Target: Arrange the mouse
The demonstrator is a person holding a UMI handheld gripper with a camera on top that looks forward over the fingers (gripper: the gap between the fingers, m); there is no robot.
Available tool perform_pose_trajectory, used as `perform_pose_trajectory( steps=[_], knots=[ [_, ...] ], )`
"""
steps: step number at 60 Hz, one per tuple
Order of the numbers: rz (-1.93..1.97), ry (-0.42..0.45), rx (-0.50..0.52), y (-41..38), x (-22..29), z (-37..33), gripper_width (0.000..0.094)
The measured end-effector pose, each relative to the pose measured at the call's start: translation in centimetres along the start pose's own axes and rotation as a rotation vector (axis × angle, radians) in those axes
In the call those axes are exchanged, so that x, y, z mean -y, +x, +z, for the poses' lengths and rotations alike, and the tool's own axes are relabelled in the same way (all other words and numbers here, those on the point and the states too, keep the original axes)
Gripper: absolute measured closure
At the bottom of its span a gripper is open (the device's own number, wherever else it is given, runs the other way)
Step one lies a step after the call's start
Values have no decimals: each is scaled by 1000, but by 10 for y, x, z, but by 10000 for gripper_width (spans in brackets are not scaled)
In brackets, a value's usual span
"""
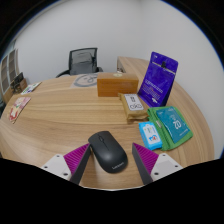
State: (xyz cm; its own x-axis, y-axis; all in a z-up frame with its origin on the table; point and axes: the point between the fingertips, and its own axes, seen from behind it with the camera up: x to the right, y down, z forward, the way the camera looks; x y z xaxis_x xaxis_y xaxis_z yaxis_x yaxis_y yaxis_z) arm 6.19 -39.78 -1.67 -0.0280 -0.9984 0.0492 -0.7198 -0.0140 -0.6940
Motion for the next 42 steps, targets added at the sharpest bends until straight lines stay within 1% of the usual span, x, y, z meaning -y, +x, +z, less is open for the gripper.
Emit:
perform_pose_trajectory(
  steps=[8, 23, 25, 29, 35, 42],
  knots=[
    [30, -4, 6, 1, 6, 9, 72],
    [38, -4, -12, 8, 18, 22, 76],
    [40, -7, -12, 8, 19, 22, 103],
    [40, -14, -7, 5, 19, 24, 224],
    [33, -20, -1, 1, 19, 24, 377],
    [31, -31, -13, 1, 17, 23, 444]
  ],
)
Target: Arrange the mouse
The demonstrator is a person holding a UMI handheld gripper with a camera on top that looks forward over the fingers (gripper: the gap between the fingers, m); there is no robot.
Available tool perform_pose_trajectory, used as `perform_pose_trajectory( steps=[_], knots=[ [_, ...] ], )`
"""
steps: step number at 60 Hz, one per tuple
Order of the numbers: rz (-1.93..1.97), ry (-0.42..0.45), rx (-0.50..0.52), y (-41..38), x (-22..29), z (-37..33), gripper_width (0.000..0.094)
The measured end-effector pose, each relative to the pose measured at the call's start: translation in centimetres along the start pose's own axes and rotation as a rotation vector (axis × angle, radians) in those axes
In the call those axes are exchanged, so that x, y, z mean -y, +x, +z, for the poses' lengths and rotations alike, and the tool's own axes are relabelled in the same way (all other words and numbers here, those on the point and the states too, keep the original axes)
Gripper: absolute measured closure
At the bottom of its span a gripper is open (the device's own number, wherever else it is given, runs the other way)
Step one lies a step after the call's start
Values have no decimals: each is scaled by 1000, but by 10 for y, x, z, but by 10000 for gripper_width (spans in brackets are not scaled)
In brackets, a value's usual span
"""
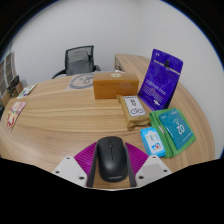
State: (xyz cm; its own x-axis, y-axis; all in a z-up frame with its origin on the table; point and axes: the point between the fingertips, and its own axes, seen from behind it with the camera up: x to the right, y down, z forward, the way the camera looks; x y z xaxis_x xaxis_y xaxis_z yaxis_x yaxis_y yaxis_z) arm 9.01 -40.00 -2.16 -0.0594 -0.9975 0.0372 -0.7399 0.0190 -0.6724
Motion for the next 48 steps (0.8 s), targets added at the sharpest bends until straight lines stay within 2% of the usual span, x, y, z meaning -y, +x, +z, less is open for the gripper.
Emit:
perform_pose_trajectory(
  steps=[15, 27, 39, 48],
  knots=[
    [24, -16, -11, 2, -1, -2, 621],
    [39, -5, -18, 1, 3, -16, 623],
    [30, 93, -14, -24, 67, -73, 623],
    [38, 156, 40, -89, 131, -113, 623]
  ],
)
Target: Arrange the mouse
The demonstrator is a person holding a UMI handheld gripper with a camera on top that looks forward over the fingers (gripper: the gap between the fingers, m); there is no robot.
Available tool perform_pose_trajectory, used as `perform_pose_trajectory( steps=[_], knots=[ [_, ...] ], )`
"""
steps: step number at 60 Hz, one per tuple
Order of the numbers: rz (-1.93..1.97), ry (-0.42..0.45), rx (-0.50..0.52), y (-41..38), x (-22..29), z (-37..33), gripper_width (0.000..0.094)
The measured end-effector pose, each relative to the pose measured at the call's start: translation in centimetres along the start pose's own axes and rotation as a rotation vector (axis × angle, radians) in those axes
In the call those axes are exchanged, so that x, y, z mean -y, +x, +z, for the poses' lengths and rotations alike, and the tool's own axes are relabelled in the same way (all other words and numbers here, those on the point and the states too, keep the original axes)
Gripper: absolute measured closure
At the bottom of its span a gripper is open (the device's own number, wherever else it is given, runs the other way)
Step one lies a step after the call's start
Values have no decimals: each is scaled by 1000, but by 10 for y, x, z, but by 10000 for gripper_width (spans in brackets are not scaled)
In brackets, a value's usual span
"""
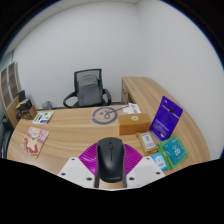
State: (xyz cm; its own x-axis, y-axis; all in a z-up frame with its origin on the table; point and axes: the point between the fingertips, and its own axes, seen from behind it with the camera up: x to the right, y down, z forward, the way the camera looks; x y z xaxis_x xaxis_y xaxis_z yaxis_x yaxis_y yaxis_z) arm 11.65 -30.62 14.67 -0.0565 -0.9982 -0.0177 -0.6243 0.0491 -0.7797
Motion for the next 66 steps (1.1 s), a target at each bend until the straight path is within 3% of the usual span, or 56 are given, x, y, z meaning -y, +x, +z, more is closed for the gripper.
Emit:
perform_pose_trajectory(
  steps=[9, 20, 36, 50, 64, 66],
  knots=[
    [-6, 54, 47, -99, 48, -7, 623],
    [7, 45, 109, -243, 66, 9, 624],
    [-32, -19, 198, -439, 17, 75, 624],
    [-81, -89, 177, -507, -50, 137, 624],
    [-125, -95, 115, -505, -85, 159, 619],
    [-120, -98, 112, -505, -89, 160, 575]
  ],
)
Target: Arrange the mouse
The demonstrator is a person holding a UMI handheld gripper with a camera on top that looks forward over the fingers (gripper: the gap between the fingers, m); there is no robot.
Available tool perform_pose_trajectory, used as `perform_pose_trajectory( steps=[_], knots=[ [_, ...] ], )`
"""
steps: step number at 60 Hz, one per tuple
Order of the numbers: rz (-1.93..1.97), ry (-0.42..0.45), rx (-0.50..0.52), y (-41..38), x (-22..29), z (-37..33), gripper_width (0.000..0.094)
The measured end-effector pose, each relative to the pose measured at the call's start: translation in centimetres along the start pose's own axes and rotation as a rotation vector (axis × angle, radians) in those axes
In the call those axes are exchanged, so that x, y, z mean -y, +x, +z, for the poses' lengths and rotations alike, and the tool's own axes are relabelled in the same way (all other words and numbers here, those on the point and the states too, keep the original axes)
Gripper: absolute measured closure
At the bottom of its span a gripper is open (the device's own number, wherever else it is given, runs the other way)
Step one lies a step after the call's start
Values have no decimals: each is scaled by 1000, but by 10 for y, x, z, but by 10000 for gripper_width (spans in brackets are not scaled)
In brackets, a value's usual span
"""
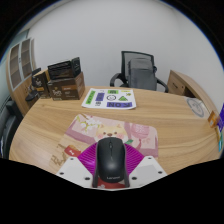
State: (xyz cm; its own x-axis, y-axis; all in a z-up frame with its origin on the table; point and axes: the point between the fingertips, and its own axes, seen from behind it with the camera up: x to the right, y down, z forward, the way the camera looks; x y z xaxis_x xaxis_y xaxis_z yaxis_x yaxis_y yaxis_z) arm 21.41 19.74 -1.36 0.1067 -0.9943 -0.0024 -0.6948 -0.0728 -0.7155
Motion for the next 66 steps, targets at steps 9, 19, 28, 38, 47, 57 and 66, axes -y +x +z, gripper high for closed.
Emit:
perform_pose_trajectory(
  steps=[9, 19, 28, 38, 47, 57, 66],
  knots=[
    [-5, 18, 8, -3, 2, 2, 457],
    [-30, 0, -17, 7, 2, -15, 94],
    [-31, 46, 14, 22, 27, -82, 75],
    [-36, 72, 26, 72, 40, -199, 73],
    [-21, 96, -14, 143, 27, -293, 67],
    [8, 106, -117, 236, -15, -371, 68],
    [48, 88, -175, 300, -61, -414, 69]
  ],
)
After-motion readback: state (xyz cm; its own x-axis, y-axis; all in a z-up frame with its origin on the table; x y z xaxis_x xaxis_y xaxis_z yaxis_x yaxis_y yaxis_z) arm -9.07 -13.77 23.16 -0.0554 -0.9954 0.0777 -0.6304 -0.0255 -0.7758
